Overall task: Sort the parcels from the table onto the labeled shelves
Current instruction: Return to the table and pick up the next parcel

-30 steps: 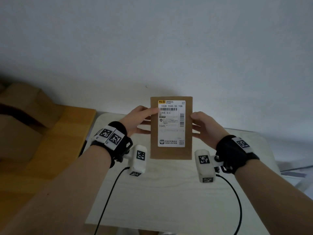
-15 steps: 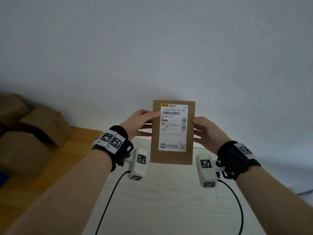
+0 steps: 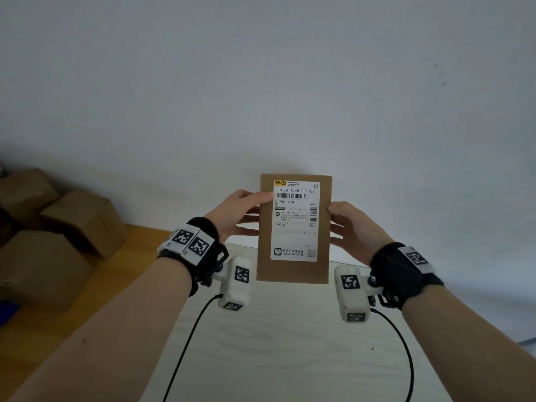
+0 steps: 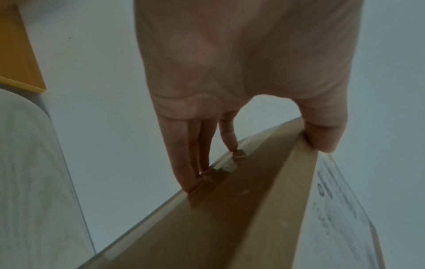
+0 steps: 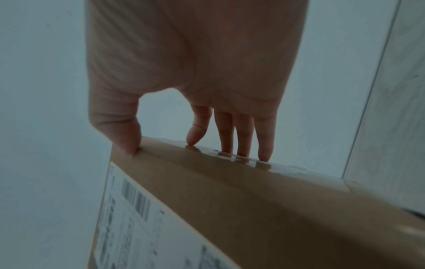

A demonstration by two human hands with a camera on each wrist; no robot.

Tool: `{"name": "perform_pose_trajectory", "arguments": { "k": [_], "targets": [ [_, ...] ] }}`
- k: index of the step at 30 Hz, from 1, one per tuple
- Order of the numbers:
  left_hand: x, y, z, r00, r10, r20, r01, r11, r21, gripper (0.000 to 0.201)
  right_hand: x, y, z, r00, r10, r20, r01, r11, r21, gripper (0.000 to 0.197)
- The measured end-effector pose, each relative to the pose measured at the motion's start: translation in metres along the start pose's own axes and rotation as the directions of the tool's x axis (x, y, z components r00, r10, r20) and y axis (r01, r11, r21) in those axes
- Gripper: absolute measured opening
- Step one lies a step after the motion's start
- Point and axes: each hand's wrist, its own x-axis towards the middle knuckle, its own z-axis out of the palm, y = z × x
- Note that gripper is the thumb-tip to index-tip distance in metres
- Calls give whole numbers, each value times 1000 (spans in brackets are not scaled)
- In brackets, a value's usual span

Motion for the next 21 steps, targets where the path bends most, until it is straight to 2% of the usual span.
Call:
{"name": "perform_pose_trajectory", "arguments": {
  "k": [12,17,21],
  "targets": [
    [1,-1,-8,1000,-6,9,6,1000,9,58,1,1,6,1000,4,-10,-4,1000,-17,9],
    [3,-2,-10,1000,2,14,-2,1000,11,57,-1,1,9,1000,11,-12,-11,999,-32,20],
    [4,-1,-11,999,25,25,-25,1000,9,52,-2,0,8,1000,-3,-29,2,1000,-30,8]
  ]
}}
